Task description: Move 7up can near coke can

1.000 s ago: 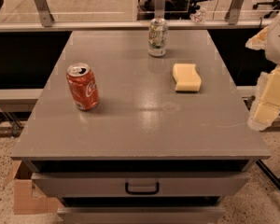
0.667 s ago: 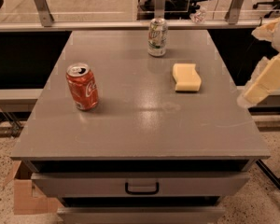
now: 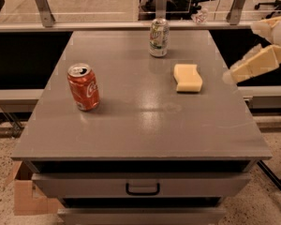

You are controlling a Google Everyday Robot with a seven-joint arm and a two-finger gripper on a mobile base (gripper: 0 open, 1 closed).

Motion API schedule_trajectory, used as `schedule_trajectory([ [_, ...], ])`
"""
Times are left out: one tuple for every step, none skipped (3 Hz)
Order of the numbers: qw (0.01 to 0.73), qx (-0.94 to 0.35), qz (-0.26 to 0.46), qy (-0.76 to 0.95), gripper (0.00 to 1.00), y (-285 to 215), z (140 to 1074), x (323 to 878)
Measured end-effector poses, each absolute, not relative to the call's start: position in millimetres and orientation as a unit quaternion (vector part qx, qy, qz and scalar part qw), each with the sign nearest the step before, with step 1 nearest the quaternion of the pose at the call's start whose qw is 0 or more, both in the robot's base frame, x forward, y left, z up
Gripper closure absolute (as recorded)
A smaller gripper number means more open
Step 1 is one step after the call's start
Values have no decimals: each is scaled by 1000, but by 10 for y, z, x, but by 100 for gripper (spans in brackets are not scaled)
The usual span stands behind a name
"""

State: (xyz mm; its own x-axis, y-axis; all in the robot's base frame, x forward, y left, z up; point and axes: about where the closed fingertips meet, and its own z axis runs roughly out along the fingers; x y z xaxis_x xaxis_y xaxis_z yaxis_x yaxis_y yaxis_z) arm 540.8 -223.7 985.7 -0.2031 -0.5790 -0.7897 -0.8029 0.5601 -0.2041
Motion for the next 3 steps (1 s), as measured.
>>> schedule_trajectory([
  [483,-430,163,745,0,-2103,9680,5831],
  [483,-430,163,745,0,-2103,9680,5831],
  [496,-418,161,744,0,-2082,9609,5926],
])
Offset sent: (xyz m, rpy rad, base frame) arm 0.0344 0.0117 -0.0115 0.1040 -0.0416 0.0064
